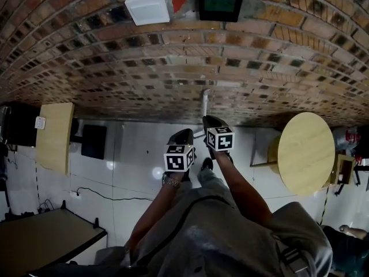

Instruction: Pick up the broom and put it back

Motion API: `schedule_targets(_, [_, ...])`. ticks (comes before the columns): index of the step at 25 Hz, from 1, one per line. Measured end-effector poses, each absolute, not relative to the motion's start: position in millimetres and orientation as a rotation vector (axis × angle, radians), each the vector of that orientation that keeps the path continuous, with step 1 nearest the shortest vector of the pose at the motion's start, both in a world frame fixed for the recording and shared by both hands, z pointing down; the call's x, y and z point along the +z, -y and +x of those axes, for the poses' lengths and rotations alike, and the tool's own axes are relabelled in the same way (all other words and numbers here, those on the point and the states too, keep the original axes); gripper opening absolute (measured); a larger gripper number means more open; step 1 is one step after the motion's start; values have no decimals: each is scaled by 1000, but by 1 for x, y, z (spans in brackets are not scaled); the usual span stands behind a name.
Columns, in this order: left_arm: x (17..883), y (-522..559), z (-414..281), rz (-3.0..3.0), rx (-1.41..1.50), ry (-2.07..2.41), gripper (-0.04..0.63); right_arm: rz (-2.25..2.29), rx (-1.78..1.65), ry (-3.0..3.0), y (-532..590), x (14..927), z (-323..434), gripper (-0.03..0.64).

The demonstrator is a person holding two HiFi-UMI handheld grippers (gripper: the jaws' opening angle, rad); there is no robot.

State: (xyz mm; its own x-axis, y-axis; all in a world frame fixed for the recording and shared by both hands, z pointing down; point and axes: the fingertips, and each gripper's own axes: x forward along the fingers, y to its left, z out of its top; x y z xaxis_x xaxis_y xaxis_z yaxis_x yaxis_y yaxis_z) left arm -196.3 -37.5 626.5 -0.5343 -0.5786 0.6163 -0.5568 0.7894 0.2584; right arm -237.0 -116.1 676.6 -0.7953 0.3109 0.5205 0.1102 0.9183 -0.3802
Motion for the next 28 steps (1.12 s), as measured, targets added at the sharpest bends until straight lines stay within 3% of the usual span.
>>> schedule_targets(17, [629,-81,-24,988,-69,2222,-20,-298,409,2527,-42,625,-20,-3])
schedule_targets(28, [593,-61,0,1100,-84,2248,-20,-240,395,2530,-30,596,13,-15])
